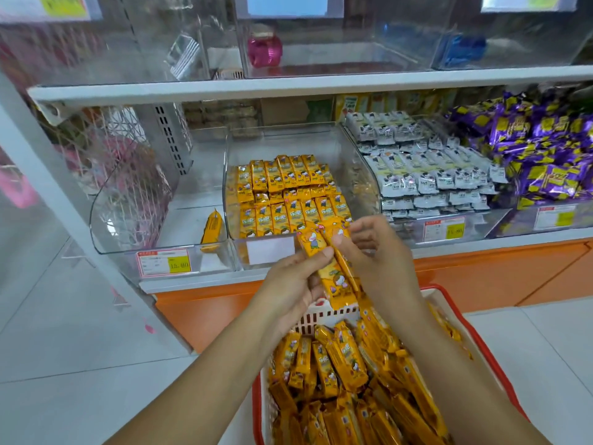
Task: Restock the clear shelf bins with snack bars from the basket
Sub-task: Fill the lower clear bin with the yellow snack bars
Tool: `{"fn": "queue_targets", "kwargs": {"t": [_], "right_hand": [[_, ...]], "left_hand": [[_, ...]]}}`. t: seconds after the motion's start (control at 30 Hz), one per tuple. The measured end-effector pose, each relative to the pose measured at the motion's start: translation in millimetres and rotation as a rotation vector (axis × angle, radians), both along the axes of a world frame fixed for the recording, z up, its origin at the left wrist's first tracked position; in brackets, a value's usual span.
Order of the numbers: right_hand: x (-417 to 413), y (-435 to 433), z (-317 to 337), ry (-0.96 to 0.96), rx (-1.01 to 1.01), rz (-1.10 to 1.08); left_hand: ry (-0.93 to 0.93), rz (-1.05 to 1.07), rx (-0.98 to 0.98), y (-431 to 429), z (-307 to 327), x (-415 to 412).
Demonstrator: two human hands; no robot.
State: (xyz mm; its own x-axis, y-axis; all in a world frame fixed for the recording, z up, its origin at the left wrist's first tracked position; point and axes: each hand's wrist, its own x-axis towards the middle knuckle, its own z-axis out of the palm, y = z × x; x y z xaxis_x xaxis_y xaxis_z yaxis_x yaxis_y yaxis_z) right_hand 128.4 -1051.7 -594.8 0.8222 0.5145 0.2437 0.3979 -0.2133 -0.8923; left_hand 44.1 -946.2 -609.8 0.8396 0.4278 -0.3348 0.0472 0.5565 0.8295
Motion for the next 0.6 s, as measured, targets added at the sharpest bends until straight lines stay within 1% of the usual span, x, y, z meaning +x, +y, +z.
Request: {"fn": "queue_targets", "kwargs": {"t": [0.07, 0.13, 0.2, 0.27, 0.33, 0.4, 0.43, 0.47, 0.57, 0.6], "right_hand": [[-3, -3, 9, -0.102, -0.131, 0.104], [-8, -2, 14, -0.198, -0.324, 0.197], [-11, 3, 14, -0.306, -0.420, 0.196], [-11, 8, 11, -0.382, -0.393, 0.140], [-10, 12, 10, -0.389, -0.316, 0.104], [-7, 19, 13, -0.357, -0.230, 0.107], [-2, 24, 18, -0.326, -0.194, 0.109], [6, 31, 22, -0.296, -0.177, 0.100], [46, 69, 32, -0.269, -0.210, -0.017], [61, 86, 33, -0.269, -0.240, -0.052]], "left_hand": [[-0.023, 0.038, 0.010, 5, 10, 5], [-0.045, 0.075, 0.030, 12, 17, 9], [-0.060, 0.085, 0.022, 18, 23, 13], [-0.084, 0.083, -0.033, 22, 27, 14], [-0.088, 0.073, -0.063, 27, 34, 13], [-0.080, 0.101, -0.011, 33, 43, 12], [-0.071, 0.133, 0.080, 37, 47, 11], [-0.028, 0.195, 0.235, 43, 51, 10], [0.204, 0.433, 0.906, 70, 53, 2], [0.276, 0.483, 1.046, 78, 51, -1]]}}
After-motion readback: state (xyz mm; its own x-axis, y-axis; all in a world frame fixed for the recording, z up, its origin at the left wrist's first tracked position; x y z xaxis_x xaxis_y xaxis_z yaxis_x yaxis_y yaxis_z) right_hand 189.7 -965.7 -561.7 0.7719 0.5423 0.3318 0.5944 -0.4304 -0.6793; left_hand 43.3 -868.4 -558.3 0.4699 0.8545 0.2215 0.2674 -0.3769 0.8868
